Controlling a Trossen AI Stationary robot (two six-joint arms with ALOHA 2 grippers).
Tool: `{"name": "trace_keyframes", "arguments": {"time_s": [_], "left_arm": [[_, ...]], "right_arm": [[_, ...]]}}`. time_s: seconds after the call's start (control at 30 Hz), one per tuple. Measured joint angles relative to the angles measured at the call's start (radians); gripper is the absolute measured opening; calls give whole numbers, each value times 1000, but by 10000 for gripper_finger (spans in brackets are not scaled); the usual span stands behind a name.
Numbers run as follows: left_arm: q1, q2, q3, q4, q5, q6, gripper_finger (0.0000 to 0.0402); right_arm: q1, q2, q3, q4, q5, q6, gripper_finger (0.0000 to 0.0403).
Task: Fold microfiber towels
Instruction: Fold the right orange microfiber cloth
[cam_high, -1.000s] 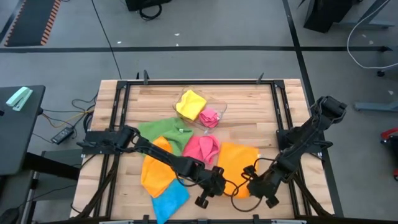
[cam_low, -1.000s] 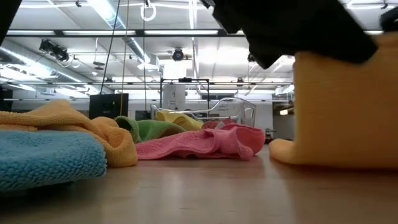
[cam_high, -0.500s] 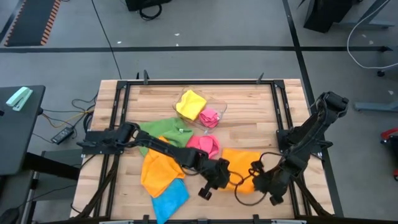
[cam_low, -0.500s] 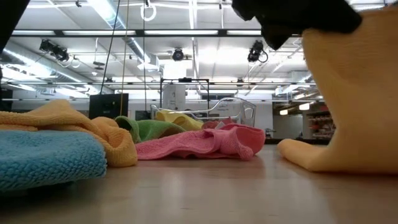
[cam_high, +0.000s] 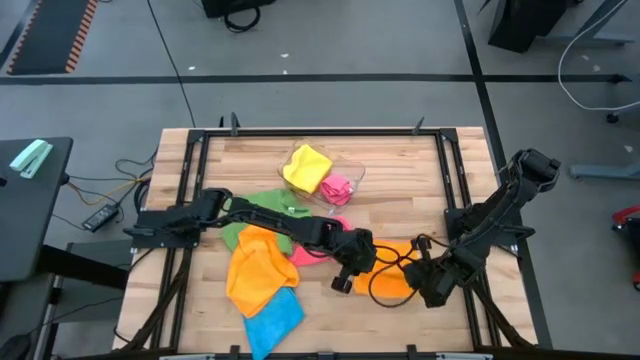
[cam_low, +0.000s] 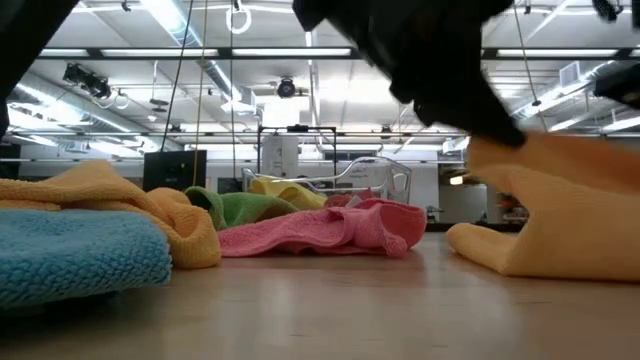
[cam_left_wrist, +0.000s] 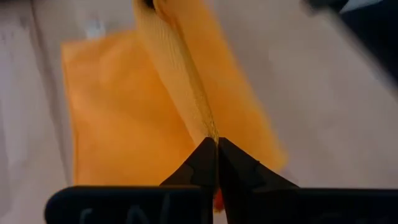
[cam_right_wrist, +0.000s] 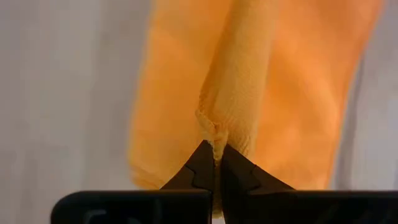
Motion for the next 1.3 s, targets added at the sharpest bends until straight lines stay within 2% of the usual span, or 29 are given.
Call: {"name": "trace_keyframes", "arguments": {"time_s": [0.17, 0.3, 0.43, 0.7, 0.97, 1.1, 1.3], "left_arm": [[20, 19, 0, 0, -103, 30, 14], [36, 19, -1, 2, -174, 54, 26], [49, 19, -1, 9, -182, 59, 33], [63, 47, -1, 1, -186, 61, 15], [67, 77, 0, 5, -234, 66, 41], [66, 97, -1, 10, -255, 49, 52], [65, 103, -1, 16, -343, 49, 95]], "right_arm": [[-33, -11, -35, -38, 0, 34, 12], [-57, -11, -34, -71, 10, 43, 12], [-84, -11, -33, -100, 36, 58, 12], [-148, -10, -34, -104, 49, 58, 12], [-171, -10, -55, -97, 49, 59, 13], [-178, -10, -85, -54, 38, 76, 38], [-193, -10, -102, -63, 31, 94, 113]]}}
